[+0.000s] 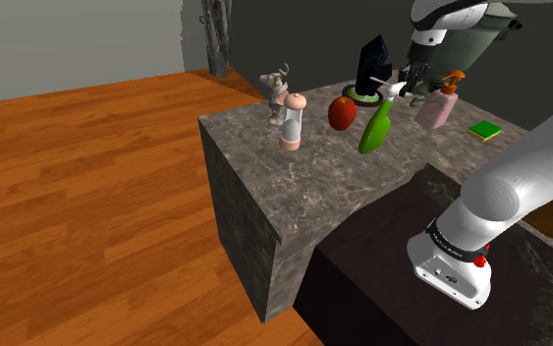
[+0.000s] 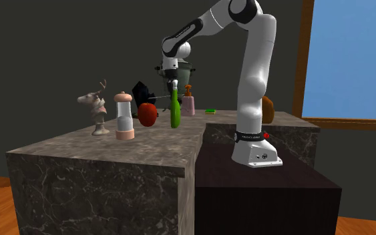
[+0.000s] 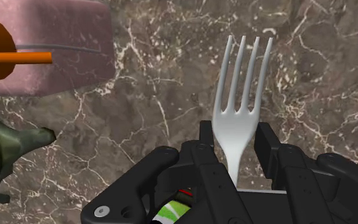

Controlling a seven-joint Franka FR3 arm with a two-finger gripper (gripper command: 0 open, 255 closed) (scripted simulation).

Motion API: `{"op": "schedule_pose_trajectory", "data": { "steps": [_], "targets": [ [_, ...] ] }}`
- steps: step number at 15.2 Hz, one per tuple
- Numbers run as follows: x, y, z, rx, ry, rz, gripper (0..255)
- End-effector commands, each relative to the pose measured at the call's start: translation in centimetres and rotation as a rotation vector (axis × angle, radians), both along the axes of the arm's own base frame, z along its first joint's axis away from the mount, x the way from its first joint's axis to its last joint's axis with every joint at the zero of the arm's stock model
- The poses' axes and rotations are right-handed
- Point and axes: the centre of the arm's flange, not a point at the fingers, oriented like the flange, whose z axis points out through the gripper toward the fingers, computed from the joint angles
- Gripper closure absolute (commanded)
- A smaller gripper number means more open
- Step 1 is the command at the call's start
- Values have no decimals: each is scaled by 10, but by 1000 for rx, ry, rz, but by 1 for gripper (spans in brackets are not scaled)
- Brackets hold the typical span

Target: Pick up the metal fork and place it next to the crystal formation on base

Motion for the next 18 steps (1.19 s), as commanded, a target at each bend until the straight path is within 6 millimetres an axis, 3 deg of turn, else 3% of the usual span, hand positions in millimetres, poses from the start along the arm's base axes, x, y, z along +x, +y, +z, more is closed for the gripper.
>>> {"op": "schedule_pose_trajectory", "data": {
  "steps": [1, 18],
  "targets": [
    [-1, 0, -11, 0, 0, 0, 255],
    [-1, 0, -101, 0, 0, 0, 255]
  ]
}}
